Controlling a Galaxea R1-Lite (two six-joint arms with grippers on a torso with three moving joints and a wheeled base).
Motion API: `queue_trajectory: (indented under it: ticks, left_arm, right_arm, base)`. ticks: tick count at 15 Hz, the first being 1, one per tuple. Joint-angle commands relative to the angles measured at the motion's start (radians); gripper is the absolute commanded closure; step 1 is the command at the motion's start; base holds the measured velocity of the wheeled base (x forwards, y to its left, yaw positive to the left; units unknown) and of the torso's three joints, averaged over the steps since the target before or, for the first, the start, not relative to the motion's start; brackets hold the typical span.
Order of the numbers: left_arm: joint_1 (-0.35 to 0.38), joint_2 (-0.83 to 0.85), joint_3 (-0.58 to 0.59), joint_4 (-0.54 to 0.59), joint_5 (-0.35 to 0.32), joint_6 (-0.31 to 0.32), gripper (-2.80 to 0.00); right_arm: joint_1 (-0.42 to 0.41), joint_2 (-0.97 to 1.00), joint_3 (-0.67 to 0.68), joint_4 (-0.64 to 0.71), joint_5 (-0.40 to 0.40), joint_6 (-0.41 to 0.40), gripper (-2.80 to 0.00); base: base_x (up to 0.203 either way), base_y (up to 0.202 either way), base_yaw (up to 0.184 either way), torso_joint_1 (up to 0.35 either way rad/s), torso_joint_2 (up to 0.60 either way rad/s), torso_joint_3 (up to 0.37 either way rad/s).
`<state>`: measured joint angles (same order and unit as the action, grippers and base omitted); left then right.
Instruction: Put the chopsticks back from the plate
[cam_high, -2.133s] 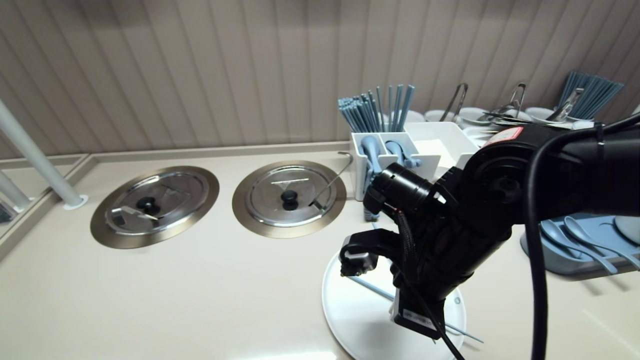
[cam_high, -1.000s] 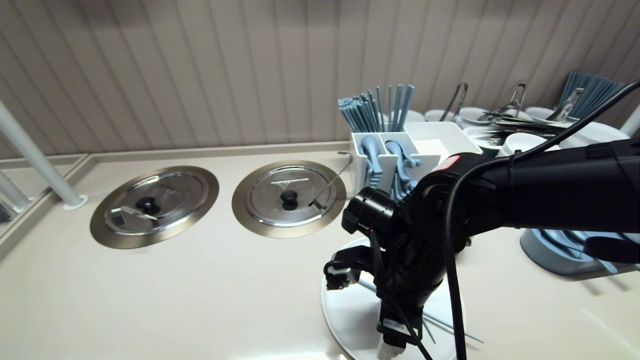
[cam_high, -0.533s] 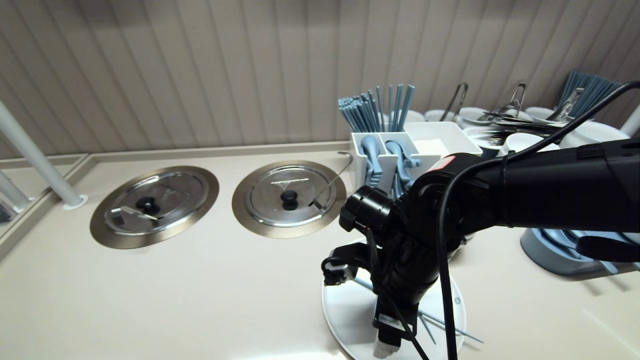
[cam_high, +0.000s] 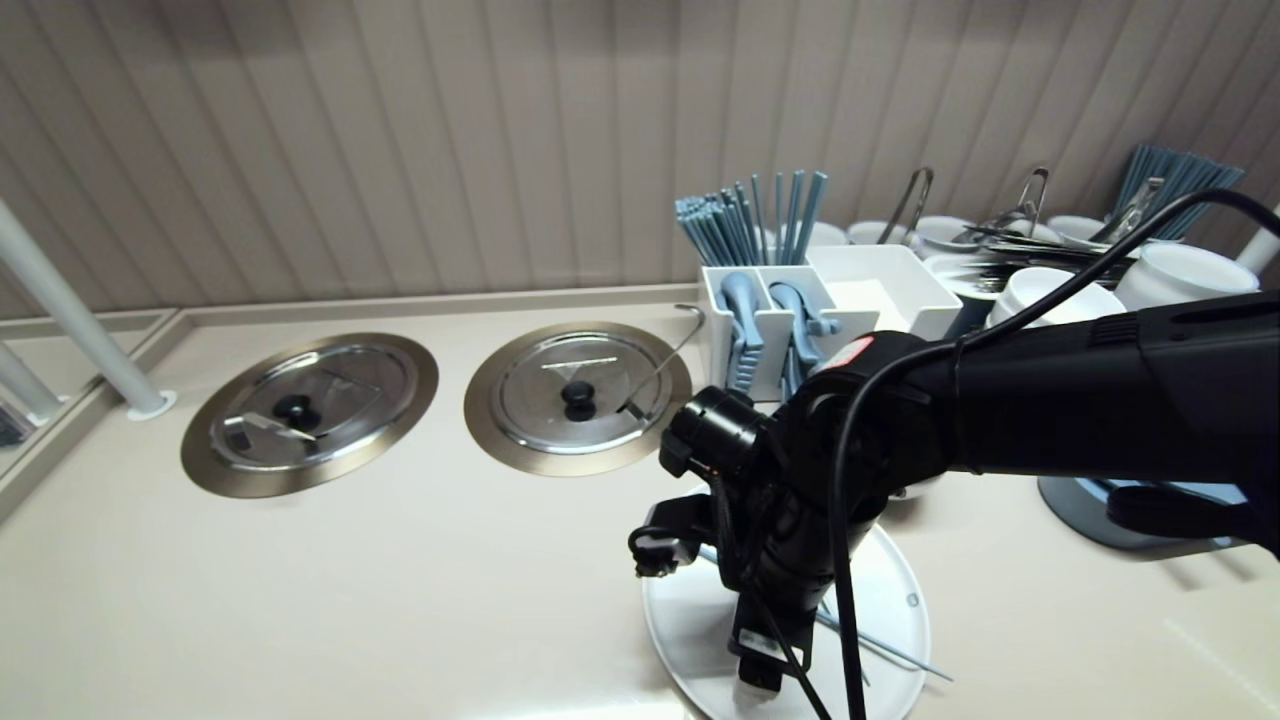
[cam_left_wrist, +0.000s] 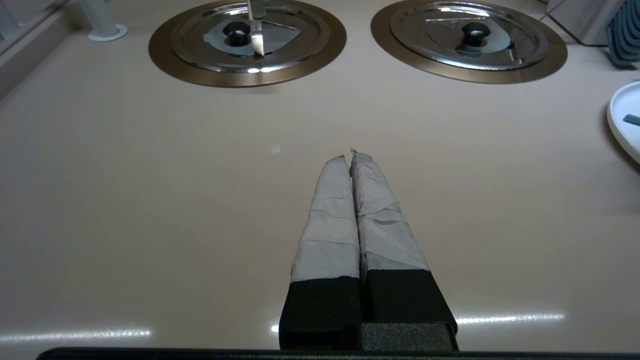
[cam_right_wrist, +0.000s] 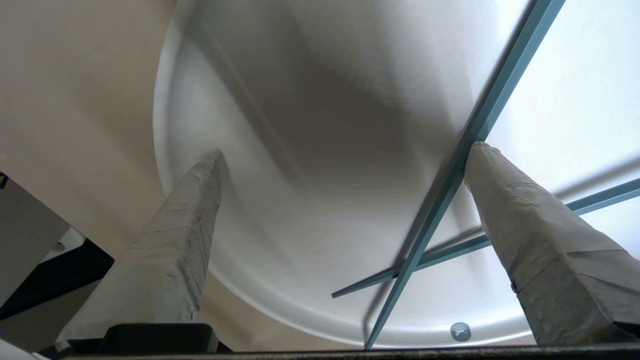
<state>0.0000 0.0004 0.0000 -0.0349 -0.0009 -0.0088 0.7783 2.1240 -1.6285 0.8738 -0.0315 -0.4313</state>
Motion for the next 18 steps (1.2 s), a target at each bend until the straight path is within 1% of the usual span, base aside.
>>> queue_trajectory:
  ticks: [1,8,15,16,18]
  left_arm:
    - [0.000,0.000,0.008,0.000,0.001,0.000,0.00]
    - [0.000,0.000,0.008,0.000,-0.001,0.000,0.00]
    - [0.000,0.000,0.008,0.000,0.000,0.000,0.00]
    - [0.000,0.000,0.008,0.000,0.001,0.000,0.00]
    - [0.000,0.000,0.008,0.000,-0.001,0.000,0.00]
  right_arm:
    - [-0.005,0.017,-0.001,-0.001,0.000,-0.003,-2.80]
    - [-0.028,0.004,-0.005,-0.013,-0.001,-0.003,-2.80]
    - [-0.027,0.005,-0.003,-0.013,0.004,-0.001,-2.80]
    - [-0.027,0.005,-0.001,-0.013,0.004,-0.001,0.00]
    - [-0.027,0.005,-0.003,-0.013,0.004,0.000,0.00]
  base:
    - [0.000,0.000,0.000,0.000,0.00,0.000]
    - [0.000,0.000,0.000,0.000,0.00,0.000]
    - [0.000,0.000,0.000,0.000,0.00,0.000]
    - [0.000,0.000,0.000,0.000,0.00,0.000]
    - [0.000,0.000,0.000,0.000,0.00,0.000]
